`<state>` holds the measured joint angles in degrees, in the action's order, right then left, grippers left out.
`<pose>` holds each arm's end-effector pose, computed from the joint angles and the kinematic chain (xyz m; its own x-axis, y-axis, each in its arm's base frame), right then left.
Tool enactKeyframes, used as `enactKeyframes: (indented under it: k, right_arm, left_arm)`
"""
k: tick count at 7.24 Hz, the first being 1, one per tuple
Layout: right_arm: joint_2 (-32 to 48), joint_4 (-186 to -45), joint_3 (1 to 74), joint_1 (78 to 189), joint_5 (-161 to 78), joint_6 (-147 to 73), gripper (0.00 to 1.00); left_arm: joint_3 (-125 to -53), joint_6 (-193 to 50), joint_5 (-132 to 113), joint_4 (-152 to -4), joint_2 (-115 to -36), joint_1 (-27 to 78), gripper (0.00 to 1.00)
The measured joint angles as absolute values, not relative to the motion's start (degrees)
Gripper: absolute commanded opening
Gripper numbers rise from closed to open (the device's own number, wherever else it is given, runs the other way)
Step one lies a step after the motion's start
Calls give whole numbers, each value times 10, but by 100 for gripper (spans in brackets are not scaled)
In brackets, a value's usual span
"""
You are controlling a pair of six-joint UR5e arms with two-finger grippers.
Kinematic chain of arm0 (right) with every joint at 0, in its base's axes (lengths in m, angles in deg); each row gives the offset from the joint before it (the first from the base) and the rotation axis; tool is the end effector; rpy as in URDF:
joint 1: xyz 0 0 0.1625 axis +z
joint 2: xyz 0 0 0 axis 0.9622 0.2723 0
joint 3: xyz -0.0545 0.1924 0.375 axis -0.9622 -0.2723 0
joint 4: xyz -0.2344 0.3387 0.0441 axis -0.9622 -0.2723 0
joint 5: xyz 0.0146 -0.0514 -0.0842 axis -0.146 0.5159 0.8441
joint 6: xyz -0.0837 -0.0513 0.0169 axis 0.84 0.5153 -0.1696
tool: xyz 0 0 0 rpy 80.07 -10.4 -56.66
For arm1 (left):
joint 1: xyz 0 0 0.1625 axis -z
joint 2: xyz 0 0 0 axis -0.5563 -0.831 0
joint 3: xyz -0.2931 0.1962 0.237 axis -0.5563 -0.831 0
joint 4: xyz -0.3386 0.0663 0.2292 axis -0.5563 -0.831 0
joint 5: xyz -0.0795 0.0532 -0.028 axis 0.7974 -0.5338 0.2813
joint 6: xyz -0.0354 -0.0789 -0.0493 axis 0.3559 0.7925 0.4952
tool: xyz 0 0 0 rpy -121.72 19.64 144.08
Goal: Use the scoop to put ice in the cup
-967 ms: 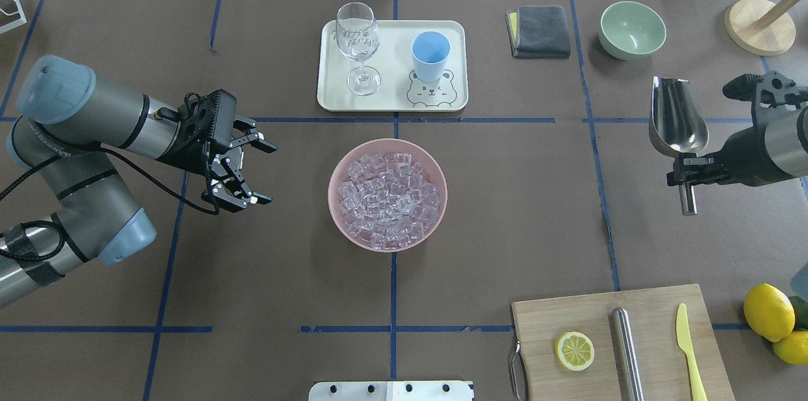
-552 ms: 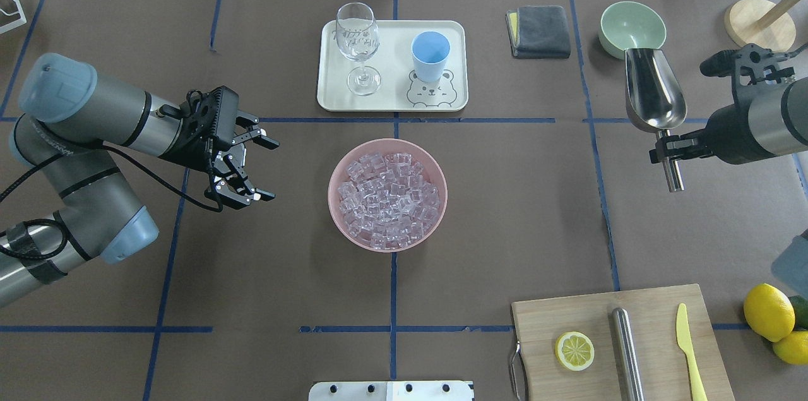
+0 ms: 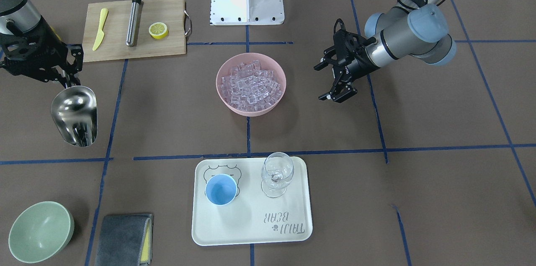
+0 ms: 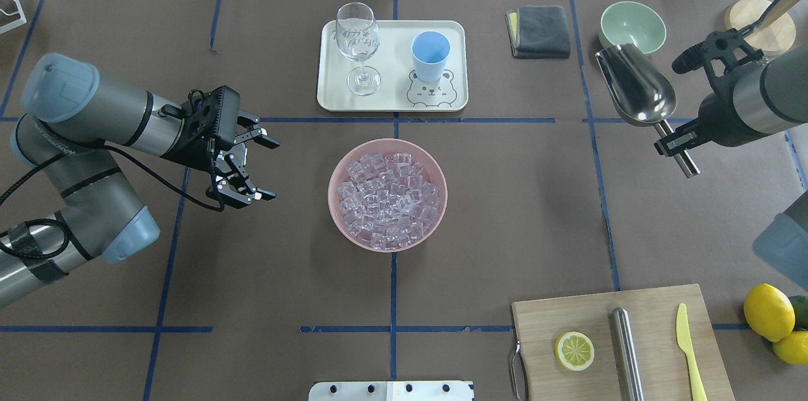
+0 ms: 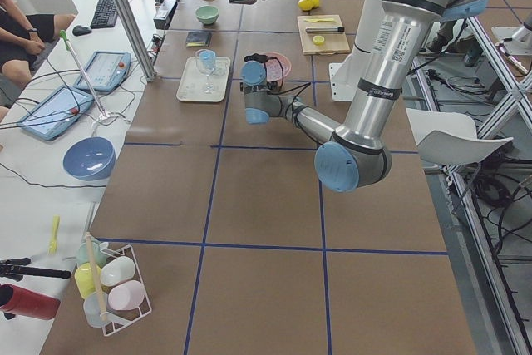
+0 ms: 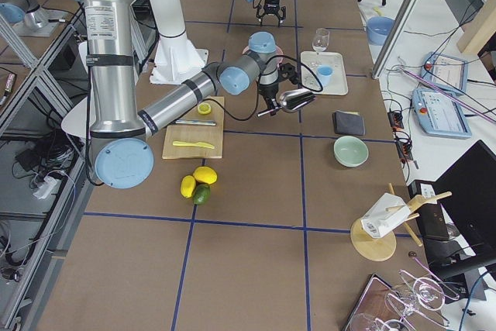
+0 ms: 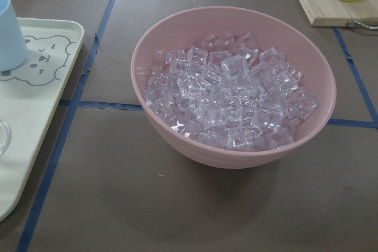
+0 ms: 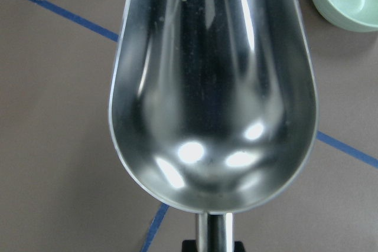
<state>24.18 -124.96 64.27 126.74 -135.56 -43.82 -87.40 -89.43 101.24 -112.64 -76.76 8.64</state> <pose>-0.2273 -0.4412 0.3788 0.6845 -0.4507 0.5730 0.2301 0.8794 0.4169 0.4038 -0.4590 0.3404 0.0022 0.9985 -0.0546 -0.1225 0.0545 0.9910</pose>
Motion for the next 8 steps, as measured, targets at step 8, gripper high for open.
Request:
enactKeyframes:
  k: [8]
  right_arm:
    - [15, -1684, 676, 1207, -1194, -48, 0]
  left_arm:
    - [-859, -894, 968, -1127, -771, 50, 100]
